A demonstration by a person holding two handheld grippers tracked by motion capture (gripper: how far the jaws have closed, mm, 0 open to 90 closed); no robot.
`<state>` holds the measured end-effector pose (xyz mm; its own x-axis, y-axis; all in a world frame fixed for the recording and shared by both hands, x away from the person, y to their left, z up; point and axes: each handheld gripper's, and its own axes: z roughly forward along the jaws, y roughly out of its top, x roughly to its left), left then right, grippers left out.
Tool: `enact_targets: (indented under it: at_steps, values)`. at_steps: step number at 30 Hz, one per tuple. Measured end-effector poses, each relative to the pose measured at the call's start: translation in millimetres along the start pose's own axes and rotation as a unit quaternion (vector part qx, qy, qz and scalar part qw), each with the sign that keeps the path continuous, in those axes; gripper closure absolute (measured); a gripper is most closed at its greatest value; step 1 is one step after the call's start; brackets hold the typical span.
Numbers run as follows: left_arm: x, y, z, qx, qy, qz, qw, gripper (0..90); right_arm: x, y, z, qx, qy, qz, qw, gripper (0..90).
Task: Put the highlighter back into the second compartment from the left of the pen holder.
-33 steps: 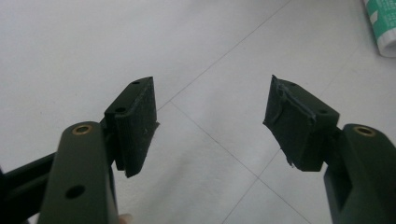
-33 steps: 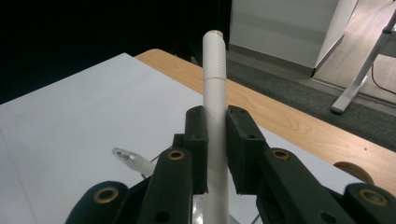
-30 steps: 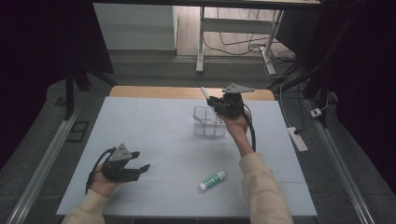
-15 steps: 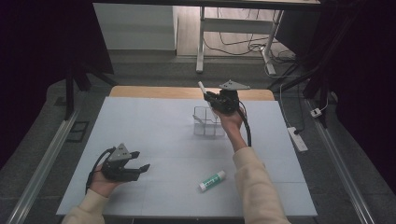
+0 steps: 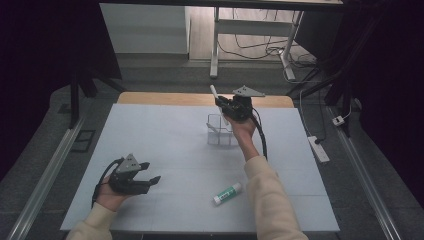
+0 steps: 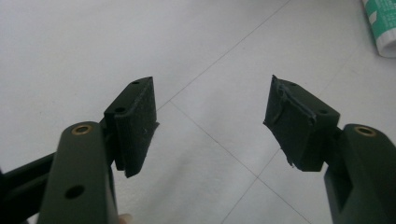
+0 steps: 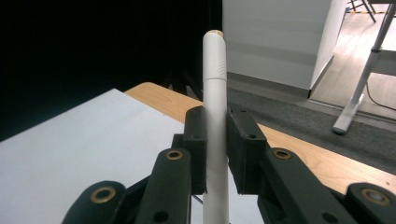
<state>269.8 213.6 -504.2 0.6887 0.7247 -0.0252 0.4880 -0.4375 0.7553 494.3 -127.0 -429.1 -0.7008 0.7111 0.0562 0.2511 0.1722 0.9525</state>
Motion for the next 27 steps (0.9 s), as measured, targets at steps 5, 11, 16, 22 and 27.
enact_targets:
  at_steps: [5, 11, 16, 22, 27]
  values:
    - [0.2, -0.1, 0.4, 0.001, 0.0, 0.0, 1.0, 33.5, -0.2, -4.6, 1.8, 0.018, -0.017, -0.006, 0.9997, 56.7]
    - [-0.1, 0.0, 0.6, 0.001, 0.0, 0.001, 1.0, 33.5, -1.1, -1.3, -6.6, 0.017, -0.019, -0.004, 0.9996, 50.0]
    - [-0.4, 0.2, 1.2, 0.003, 0.0, 0.003, 1.0, 33.4, -0.8, -0.2, -13.4, 0.024, -0.003, -0.007, 0.9997, 51.3]
    - [-0.2, 0.1, 0.8, 0.002, 0.001, 0.002, 1.0, 33.4, -2.1, -8.1, -21.3, 0.047, 0.013, -0.011, 0.9988, 52.2]
    - [-0.1, 0.2, 1.0, 0.003, 0.002, 0.002, 1.0, 33.4, -3.2, -16.4, -32.6, 0.059, 0.026, -0.018, 0.9977, 52.4]
